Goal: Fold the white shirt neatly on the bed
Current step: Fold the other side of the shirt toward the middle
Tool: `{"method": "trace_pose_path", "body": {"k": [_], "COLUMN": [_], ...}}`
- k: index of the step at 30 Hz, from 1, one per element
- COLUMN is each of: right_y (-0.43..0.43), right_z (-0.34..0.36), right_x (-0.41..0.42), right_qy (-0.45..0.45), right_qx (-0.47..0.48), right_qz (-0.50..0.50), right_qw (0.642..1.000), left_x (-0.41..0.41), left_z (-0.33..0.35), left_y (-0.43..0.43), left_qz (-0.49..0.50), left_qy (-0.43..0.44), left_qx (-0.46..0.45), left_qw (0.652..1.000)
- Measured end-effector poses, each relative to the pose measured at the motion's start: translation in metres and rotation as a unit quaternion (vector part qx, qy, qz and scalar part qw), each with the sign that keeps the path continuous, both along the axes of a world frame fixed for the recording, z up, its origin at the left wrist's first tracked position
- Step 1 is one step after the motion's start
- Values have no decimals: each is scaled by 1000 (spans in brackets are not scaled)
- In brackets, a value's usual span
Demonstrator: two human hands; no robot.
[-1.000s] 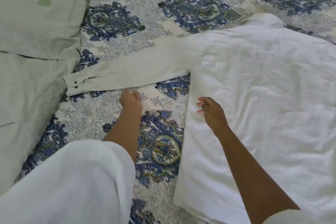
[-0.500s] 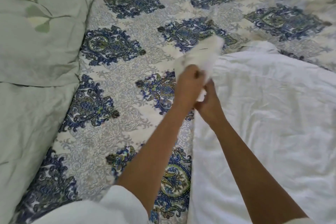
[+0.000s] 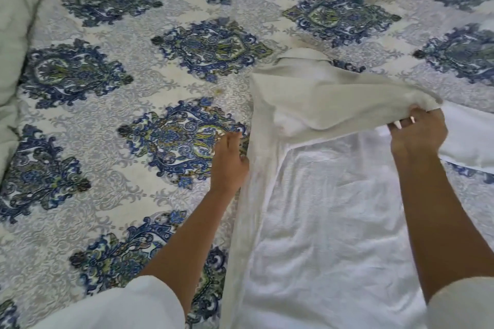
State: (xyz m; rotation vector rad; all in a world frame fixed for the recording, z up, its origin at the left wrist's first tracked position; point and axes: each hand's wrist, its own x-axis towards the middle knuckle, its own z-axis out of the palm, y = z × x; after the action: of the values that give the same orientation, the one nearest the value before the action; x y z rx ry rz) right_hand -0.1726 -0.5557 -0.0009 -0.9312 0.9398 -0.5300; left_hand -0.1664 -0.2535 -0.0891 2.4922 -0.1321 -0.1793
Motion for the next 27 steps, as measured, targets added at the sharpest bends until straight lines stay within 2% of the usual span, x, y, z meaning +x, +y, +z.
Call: {"method": "trace_pose_path", "body": {"k": [4,7,10,14,18,21,22,24,27], "right_y": [-17,-7,1,13,27,32,33,34,35], "right_z": [-51,-75,-85,-92,-93,-94,-95,-99,-108], "right_x": [-24,-36,-38,-31,-14,-5,-4,-3,-6], "right_qy": [146,222,231,253,267,248,244,243,214], "right_qx": [91,90,84,49,80,125,134,154,182], "right_qz": [98,151,152,223,271,286,288,278,240], "right_qw": [980,959,957,940,921,917,916,917,929], "left_x": [-5,-5,5,39,105,156,171,199,230], "left_z": [-25,-28,-27,-23,-8,14,19,20,5], "left_y": [-18,-33,-47,-60,-78,-98,-99,-93,-72], "left_qz": [-90,-67,-51,-107,-103,-140,-169,-202,-147], "left_qy": [56,44,0,-69,-74,-12,20,59,53], "left_qx": [125,134,115,136,117,64,83,180,277], "left_qw": [986,988,992,983,985,988,982,961,948]}}
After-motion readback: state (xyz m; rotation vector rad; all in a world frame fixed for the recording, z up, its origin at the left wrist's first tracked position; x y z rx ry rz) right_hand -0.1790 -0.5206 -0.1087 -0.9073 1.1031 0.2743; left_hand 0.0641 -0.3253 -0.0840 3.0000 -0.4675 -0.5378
